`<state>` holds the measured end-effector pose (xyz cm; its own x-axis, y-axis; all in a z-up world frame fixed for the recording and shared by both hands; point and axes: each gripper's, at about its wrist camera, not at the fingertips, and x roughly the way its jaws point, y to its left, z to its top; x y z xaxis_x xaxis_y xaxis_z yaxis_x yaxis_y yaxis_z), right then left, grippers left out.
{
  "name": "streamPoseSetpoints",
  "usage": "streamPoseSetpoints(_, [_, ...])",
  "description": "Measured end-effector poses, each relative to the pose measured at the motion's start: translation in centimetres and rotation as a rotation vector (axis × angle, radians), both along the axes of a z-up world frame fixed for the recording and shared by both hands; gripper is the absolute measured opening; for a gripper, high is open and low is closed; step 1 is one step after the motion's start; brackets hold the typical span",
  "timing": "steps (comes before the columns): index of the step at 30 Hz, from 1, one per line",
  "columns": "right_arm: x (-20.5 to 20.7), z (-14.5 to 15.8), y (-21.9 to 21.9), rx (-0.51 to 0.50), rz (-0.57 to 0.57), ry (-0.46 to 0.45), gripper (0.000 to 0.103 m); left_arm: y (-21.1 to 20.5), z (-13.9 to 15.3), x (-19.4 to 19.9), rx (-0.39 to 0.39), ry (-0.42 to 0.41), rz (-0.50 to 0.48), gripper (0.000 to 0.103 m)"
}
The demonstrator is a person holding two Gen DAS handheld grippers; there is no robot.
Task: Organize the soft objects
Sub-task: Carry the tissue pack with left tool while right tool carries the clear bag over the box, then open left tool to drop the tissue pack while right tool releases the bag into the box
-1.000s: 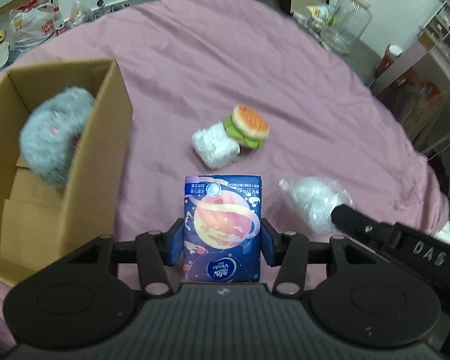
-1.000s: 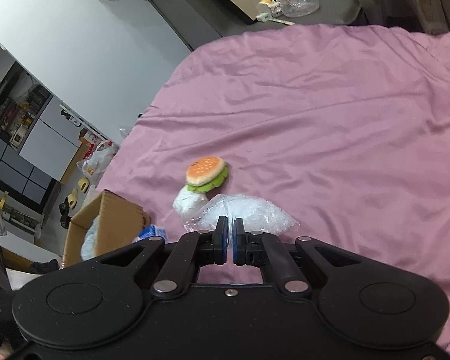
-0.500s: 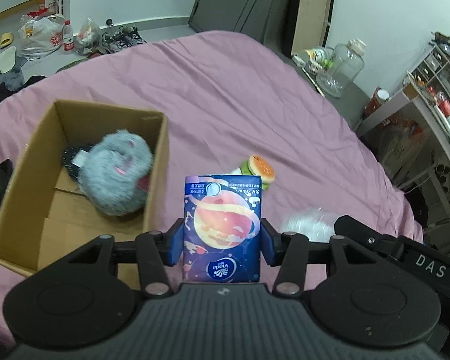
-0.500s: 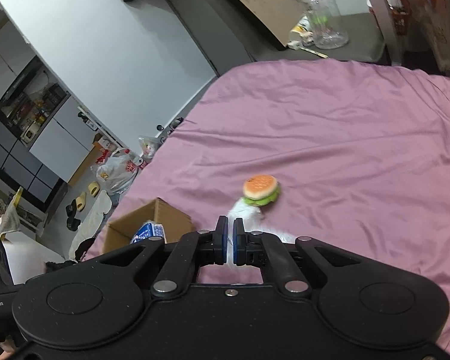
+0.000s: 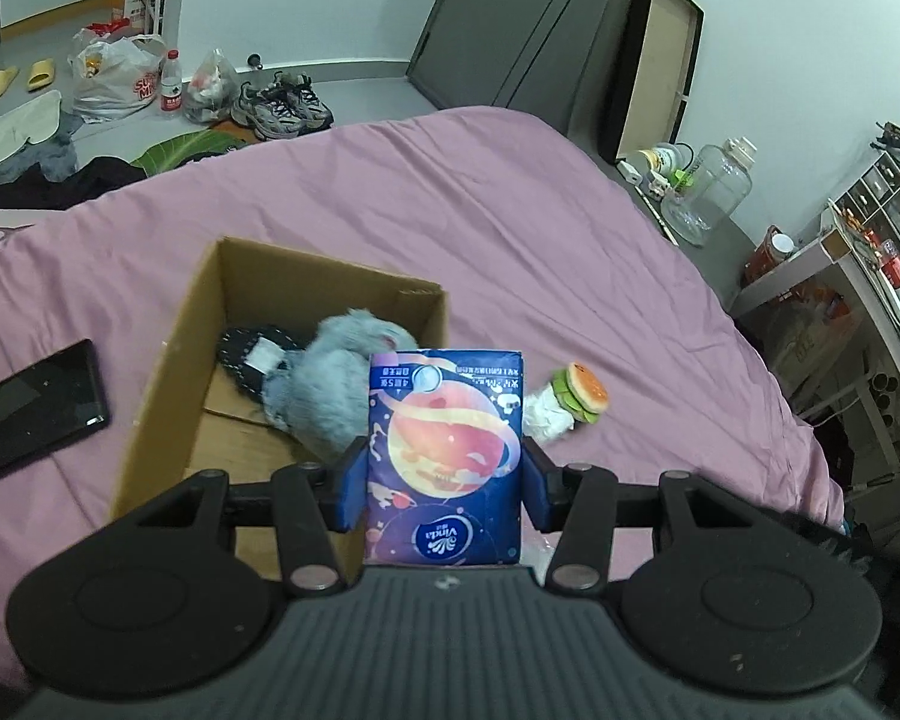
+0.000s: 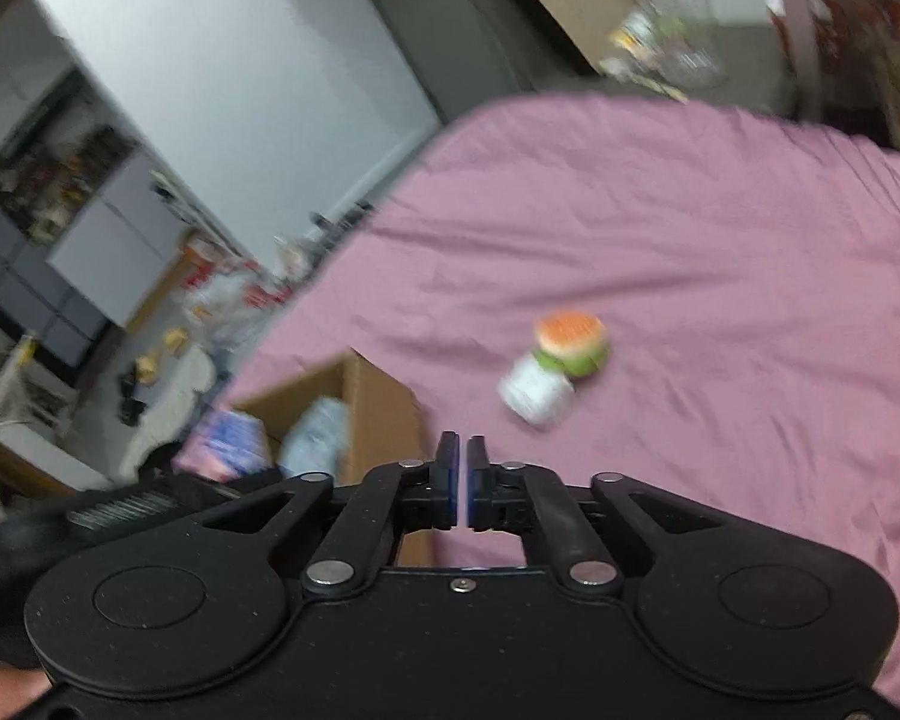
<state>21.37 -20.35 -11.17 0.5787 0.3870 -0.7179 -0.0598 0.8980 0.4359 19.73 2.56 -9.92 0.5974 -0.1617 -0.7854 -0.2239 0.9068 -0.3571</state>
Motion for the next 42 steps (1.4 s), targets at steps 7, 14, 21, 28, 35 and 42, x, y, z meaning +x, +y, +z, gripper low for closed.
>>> streamPoseSetpoints(7, [-0.6,-4.5,0.2,-0.051,-0.043,0.120,0.037,1.9,-0.1,-0.1,0.002,-0.007,-0.002,0.049])
streamPoseSetpoints(14, [-0.1,-6.5,1.1,-0.099,-0.055,0.152,0.077,4.5,-1.1,-0.2,0.002,0.013,0.019,0.050])
streamPoseSetpoints(21, [0.4,-9.0,2.1,-0.142,-0.055,0.204,0.084,6.7,-2.5,0.1,0.005,0.047,0.055,0.050])
streamPoseSetpoints(28, [0.5,-10.4,3.0,-0.193,-0.023,0.234,0.045,7.9,-3.8,0.5,-0.014,0.072,0.078,0.050])
streamPoseSetpoints(35, [0.5,-8.9,2.9,-0.171,-0.026,0.194,0.033,8.7,-4.5,0.8,-0.002,0.088,0.107,0.050])
streamPoseSetpoints(42, [0.7,-5.3,3.9,-0.152,-0.002,0.121,0.032,9.4,-4.0,0.5,-0.032,0.074,0.115,0.056])
